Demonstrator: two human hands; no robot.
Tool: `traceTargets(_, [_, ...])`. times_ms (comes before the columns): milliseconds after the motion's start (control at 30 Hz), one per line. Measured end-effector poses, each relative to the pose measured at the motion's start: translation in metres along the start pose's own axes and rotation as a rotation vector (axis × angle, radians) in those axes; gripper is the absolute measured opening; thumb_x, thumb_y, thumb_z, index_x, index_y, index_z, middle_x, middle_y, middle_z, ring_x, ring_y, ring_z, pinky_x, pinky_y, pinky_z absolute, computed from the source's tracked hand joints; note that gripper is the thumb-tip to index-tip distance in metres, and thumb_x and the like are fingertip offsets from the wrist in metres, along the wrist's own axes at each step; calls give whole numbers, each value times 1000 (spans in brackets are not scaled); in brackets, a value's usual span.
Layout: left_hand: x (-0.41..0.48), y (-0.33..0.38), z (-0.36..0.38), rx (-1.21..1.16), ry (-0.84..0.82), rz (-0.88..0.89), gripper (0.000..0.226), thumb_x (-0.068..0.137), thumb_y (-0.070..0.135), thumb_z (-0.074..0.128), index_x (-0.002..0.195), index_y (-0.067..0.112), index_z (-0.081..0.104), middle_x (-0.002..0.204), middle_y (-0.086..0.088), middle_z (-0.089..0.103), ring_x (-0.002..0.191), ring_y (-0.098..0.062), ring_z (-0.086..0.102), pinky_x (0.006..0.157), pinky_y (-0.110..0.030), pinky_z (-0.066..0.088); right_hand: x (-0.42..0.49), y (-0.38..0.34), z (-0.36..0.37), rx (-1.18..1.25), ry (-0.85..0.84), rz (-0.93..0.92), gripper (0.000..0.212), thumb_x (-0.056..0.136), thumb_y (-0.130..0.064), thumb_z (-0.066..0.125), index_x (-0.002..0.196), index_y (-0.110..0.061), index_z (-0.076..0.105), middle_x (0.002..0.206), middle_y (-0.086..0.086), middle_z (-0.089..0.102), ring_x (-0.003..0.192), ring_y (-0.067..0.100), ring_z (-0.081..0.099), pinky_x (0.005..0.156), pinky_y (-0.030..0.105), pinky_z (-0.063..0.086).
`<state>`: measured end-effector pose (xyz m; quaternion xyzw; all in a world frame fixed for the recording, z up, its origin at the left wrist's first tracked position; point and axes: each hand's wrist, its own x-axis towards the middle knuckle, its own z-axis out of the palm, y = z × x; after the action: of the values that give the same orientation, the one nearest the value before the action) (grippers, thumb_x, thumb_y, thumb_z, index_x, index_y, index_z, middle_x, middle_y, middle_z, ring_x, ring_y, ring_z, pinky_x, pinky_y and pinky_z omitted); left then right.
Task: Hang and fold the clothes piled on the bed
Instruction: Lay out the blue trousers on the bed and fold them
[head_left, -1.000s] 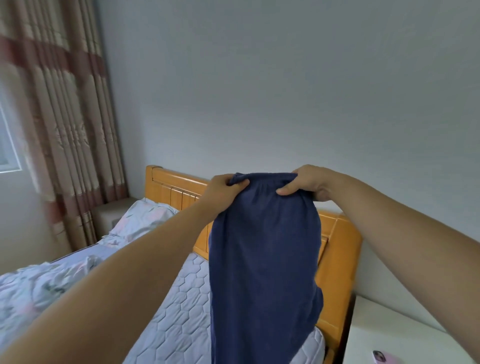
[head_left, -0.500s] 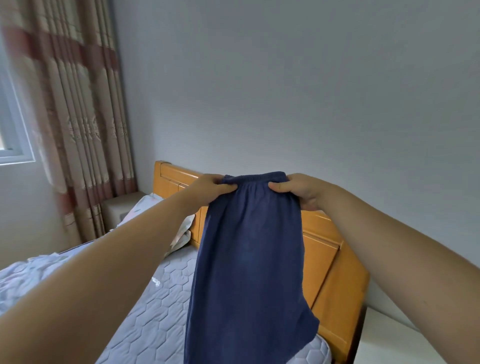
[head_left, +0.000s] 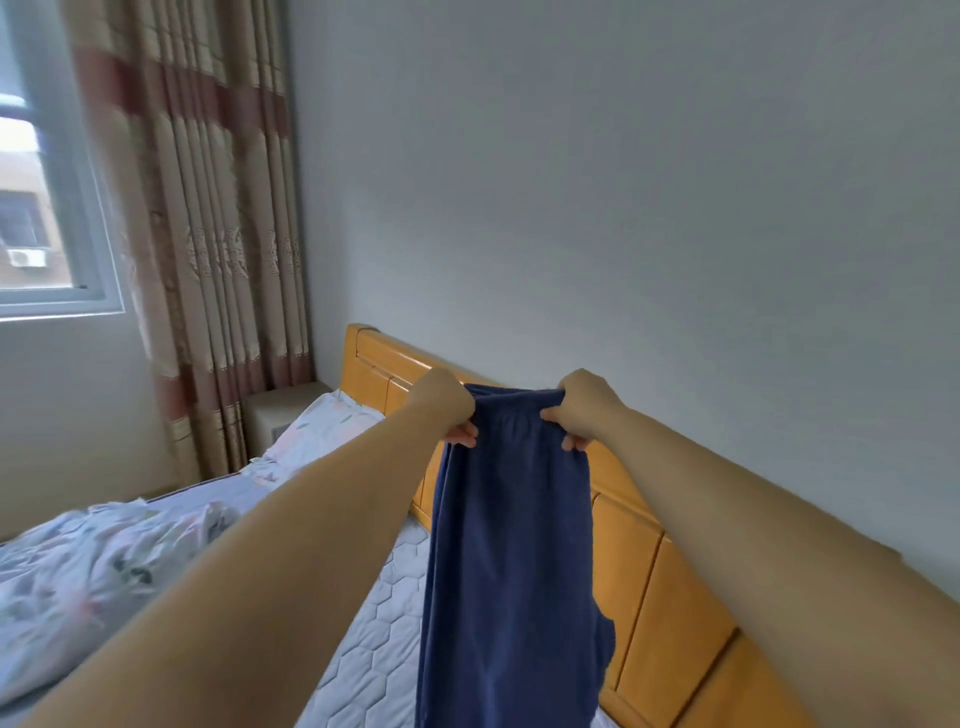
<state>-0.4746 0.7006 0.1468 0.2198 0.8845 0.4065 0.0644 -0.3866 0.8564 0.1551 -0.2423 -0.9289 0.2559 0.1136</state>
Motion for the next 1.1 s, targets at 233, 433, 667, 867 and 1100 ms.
traceTargets(233, [49, 38, -25, -25, 371, 171, 18, 83, 0, 48, 73, 11, 57, 66, -3, 55, 63, -19, 51, 64, -29, 41, 50, -17, -43, 133, 264, -236, 13, 84, -15, 56, 73, -10, 54, 79, 12, 66, 76, 31, 65, 68, 38, 52])
traceTargets(433, [21, 46, -35, 8, 423, 336, 19, 86, 4, 48, 73, 14, 59, 68, -1, 57, 70, -22, 50, 60, -27, 34, 19, -20, -63, 66, 370, -356, 29, 86, -16, 57, 61, -20, 42, 64, -2, 50, 65, 22, 47, 49, 27, 29])
traceTargets(667, [-77, -20, 11, -8, 269, 386, 26, 86, 2, 46, 65, 13, 56, 59, 3, 51, 57, -9, 40, 57, -29, 34, -80, 27, -2, 50, 262, -315, 20, 90, -20, 57, 72, -15, 50, 69, -1, 52, 67, 21, 48, 53, 29, 31])
traceTargets(867, [-180, -144, 113, -47, 42, 193, 22, 90, -3, 44, 91, 7, 63, 72, -2, 53, 69, -19, 45, 61, -28, 37, -188, 111, 131, 62, 55, -162, 32, 90, -14, 52, 63, -19, 36, 59, 0, 40, 55, 18, 34, 53, 31, 24])
traceTargets(1100, [-316, -317, 252, -10, -139, -88, 22, 91, 4, 56, 105, 9, 71, 103, -13, 70, 97, -31, 61, 72, -31, 43, -325, 221, 312, -73, -226, -35, 6, 91, -13, 52, 88, -10, 56, 87, 13, 62, 81, 34, 56, 60, 35, 36])
